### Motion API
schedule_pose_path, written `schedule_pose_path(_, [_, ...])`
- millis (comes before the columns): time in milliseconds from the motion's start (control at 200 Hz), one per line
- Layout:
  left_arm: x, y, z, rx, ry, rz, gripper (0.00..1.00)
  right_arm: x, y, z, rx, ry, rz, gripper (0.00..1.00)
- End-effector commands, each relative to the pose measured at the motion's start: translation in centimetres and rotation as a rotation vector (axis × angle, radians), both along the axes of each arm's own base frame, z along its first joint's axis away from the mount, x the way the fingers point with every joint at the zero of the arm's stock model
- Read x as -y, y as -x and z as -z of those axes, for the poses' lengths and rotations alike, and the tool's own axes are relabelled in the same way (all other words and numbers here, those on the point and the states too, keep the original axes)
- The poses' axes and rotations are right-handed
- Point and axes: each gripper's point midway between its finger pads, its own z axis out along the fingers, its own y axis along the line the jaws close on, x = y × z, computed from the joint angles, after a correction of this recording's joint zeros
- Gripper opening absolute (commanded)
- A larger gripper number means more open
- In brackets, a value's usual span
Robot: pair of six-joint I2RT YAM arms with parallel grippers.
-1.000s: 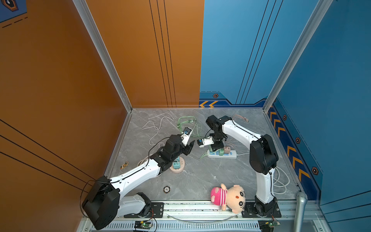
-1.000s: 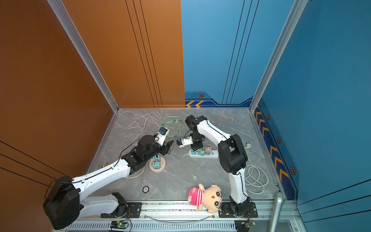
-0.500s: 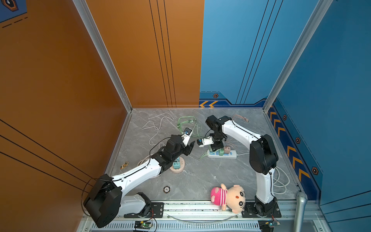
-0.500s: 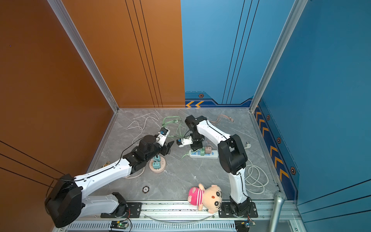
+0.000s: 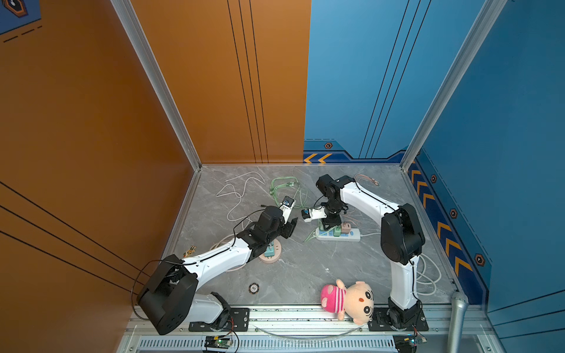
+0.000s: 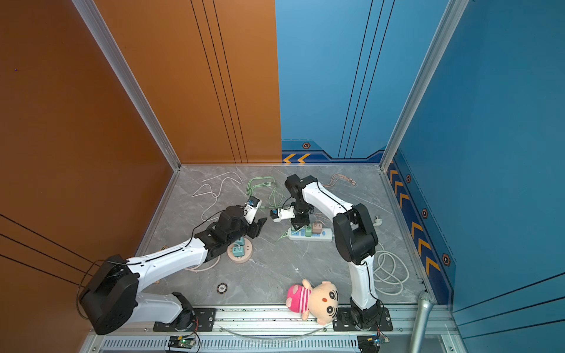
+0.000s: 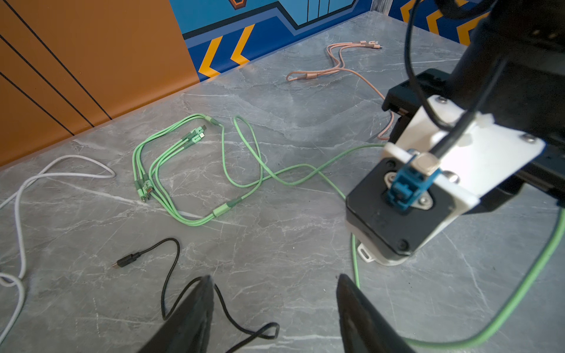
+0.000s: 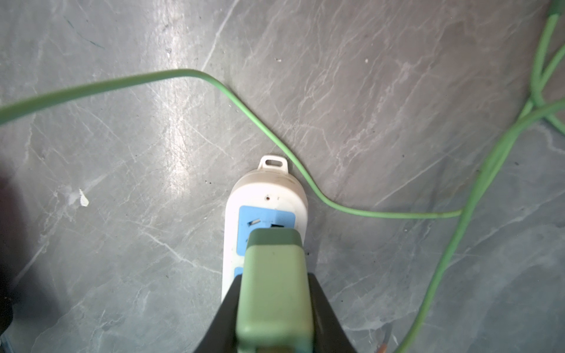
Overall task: Insert plugs into power strip
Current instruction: Insert the plug into the socket.
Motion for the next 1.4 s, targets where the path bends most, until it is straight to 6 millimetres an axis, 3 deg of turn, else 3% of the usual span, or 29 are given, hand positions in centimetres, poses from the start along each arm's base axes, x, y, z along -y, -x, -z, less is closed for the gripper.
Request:
schedule_pose_path(0, [0.5, -0.3, -1.2, 0.014, 0.030, -0.001, 0.64, 0.1, 1.4, 1.5, -0.074, 0.015, 0.010, 0.00])
schedule_pose_path(536, [0.3, 0.4, -0.9, 0.013, 0.009, -0.007, 0.64, 0.2, 1.0, 1.2, 0.022, 0.135, -0.020, 0.00])
schedule_pose_path(1396, [-0.3, 0.8, -0.6, 0.035, -0.059, -0.043, 0.64, 0.3, 1.1, 1.4, 0.027, 0.154, -0.013, 0.00])
